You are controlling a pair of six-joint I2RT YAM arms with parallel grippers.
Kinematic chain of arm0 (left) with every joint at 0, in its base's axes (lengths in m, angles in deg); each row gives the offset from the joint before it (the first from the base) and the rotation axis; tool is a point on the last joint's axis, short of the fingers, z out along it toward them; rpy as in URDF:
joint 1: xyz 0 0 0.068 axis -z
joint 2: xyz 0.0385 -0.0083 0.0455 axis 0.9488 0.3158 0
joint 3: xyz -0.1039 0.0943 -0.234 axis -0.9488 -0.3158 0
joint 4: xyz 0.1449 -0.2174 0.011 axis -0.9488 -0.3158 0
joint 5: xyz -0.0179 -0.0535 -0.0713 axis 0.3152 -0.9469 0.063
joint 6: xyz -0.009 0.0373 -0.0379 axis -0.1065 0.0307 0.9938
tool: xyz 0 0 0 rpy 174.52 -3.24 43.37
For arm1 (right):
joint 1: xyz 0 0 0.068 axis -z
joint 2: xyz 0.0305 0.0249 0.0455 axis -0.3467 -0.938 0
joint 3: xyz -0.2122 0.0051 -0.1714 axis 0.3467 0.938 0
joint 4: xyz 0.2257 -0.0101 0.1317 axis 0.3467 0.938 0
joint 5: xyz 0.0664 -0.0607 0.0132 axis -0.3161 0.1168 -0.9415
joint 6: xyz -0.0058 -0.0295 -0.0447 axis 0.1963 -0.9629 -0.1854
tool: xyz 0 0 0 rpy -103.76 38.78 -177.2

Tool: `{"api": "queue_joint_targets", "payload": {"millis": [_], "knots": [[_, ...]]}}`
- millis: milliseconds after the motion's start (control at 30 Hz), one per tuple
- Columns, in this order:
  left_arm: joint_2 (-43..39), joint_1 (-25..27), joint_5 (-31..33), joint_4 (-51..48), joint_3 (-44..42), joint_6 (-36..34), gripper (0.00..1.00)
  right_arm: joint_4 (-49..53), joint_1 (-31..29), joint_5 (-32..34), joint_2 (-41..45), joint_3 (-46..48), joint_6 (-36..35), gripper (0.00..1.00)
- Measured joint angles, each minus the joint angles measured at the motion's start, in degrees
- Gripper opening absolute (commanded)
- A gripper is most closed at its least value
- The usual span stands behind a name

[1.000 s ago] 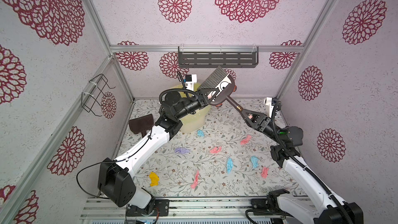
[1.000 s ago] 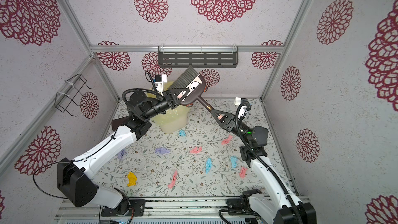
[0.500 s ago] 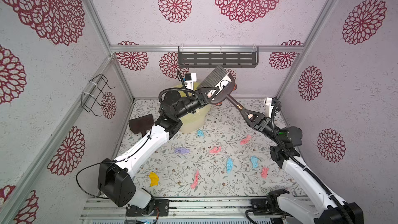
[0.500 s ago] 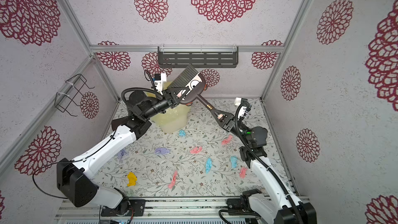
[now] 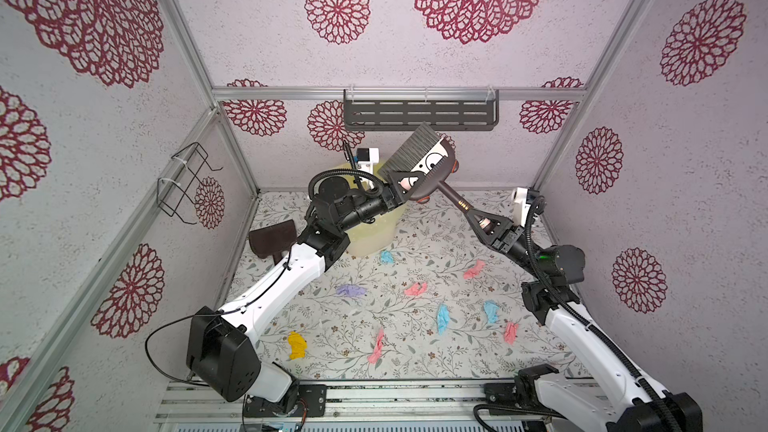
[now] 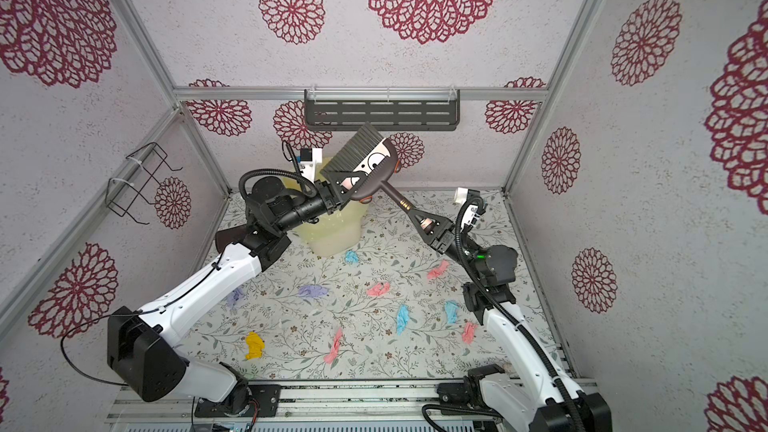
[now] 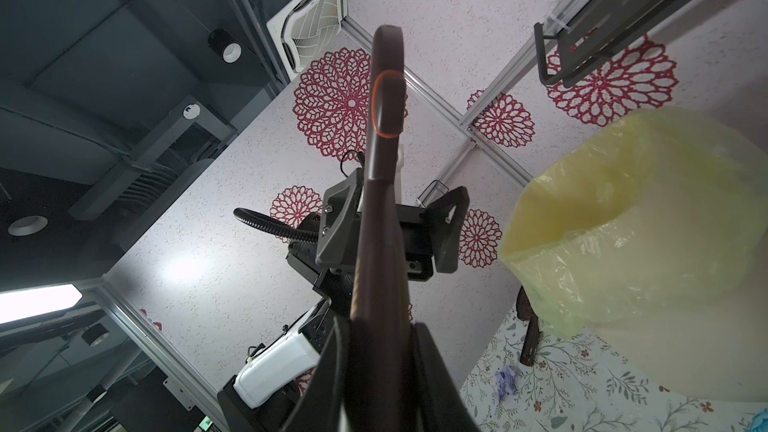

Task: Sweep away the paper scraps from the table
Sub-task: 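Release the bristles and lower the left gripper toward the dustpan while right lowers brush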

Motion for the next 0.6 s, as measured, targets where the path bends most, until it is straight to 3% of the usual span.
{"api": "queue_joint_targets", "payload": {"millis": [267, 467, 600], "knots": [[-13.27, -3.89, 4.76, -14.23, -2.6, -7.34, 0.97, 10.29, 5.49, -0.24, 4.11, -2.01, -4.81, 0.0], [-24.06, -7.61, 12.37, -33.7, -3.74, -14.84, 0.97, 35.12, 7.5, 0.61, 6.78, -12.63, -20.41, 0.0], [-28.09, -15.34, 19.8, -47.89, -8.15, -18.01, 0.97, 47.04, 8.39, 1.05, 9.14, -17.66, -28.98, 0.0]]}}
